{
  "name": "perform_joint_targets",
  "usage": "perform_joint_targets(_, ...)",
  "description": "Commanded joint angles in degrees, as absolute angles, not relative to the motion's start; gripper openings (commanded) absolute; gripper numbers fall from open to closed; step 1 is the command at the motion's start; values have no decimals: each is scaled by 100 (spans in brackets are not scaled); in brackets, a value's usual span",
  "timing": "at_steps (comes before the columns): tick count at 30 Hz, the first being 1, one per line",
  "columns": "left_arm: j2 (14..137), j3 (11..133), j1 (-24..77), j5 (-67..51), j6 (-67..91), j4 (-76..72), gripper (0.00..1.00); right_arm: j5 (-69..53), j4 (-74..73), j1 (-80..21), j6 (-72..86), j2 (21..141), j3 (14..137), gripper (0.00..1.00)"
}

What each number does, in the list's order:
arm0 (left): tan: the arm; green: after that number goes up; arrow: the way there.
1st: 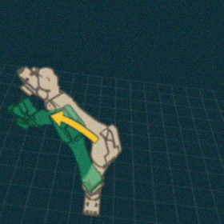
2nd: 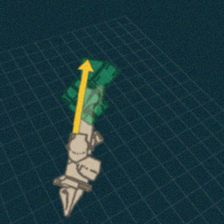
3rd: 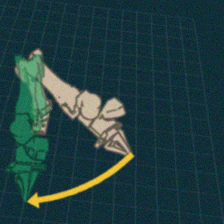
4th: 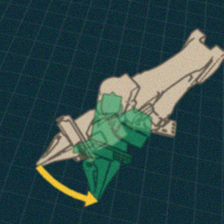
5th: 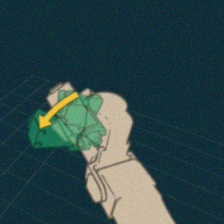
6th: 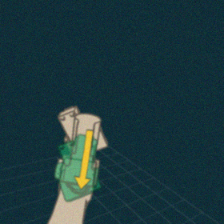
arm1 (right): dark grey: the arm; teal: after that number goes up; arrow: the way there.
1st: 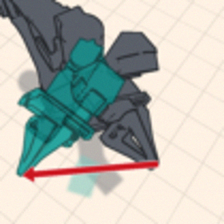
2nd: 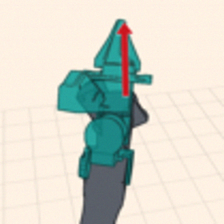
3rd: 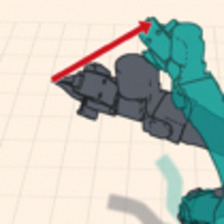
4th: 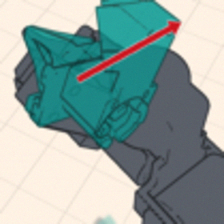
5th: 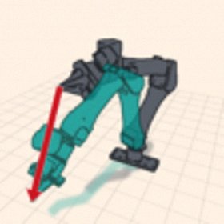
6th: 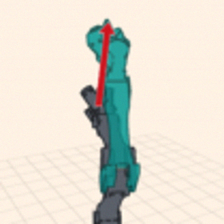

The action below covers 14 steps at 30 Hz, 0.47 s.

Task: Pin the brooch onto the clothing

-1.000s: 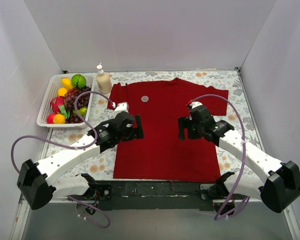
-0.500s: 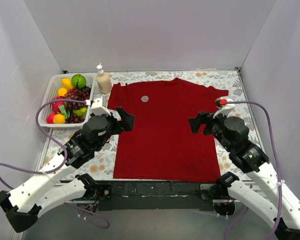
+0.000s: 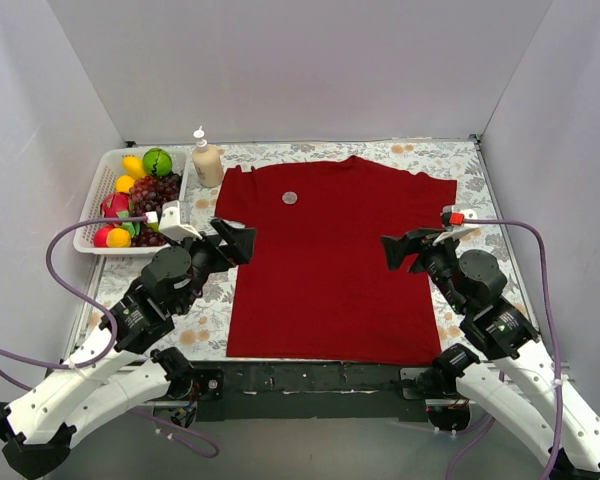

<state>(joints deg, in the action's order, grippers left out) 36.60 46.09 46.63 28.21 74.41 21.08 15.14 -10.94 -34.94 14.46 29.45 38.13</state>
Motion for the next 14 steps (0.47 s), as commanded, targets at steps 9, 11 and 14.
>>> perform_joint_targets(9,3480,4044,4676,3339,6953,1443,98,1696,-238,-3498,1028,2953,3454,95)
perform_joint_targets(11,3515,3999,4676,3445,6926,1372,98,1696,-115,-3498,958,2988,3358,95)
perform_joint_targets(14,3603,3990,4676,3559,6838,1319,98,1740,-61,-3498,870,3032,3252,95)
